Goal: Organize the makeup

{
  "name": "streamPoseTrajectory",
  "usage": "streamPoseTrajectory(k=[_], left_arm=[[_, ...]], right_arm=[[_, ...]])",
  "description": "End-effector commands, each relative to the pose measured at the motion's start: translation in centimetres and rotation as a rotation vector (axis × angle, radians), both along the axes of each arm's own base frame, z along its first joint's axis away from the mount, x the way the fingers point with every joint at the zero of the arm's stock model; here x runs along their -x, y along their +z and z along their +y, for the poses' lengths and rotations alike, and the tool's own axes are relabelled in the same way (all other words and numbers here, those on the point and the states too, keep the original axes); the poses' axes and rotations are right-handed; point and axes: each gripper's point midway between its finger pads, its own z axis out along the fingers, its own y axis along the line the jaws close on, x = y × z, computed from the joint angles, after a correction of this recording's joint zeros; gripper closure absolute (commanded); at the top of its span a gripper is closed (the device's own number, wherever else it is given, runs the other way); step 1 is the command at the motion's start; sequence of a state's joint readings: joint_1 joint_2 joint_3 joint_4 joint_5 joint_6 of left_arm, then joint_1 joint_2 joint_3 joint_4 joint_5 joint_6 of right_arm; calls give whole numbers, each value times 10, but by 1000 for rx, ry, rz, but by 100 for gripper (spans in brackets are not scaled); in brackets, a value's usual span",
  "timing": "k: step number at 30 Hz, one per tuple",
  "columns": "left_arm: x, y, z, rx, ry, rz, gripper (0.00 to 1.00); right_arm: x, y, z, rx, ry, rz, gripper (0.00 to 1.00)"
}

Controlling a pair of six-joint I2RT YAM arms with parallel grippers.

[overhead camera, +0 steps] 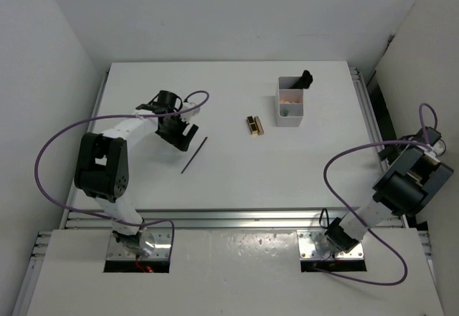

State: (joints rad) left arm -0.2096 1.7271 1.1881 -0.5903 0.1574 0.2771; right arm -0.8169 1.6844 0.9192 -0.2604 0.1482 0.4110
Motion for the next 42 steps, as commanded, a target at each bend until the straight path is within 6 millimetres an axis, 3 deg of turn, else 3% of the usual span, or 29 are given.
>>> streamPoseTrajectory(k=[1,4,9,14,27,36,42], left_arm=[[0,16,1,7,-14,-42,11],[-3,19,2,-5,-17,-55,11],[10,25,13,-57,-53,-55,11],[13,39,15,-70,-91,-98,11],[12,46,17,-91,-135,-102,11],[11,51,16,-91,-135,-104,11],[11,51,16,-87,-126,-102,11]], right_arm=[[-13,5,-19,20,18,-55,1],[-18,-1,-19,-4,51,-62,1],[-18,-13,-25,-17,3,-77,1],[-8,-20,-32,-24,-72,-87,1],[10,-42,-42,-57,-259,-103,1],[0,-50,-50,-81,-254,-125,2],[4,-58,-50,-86,-273,-104,2]])
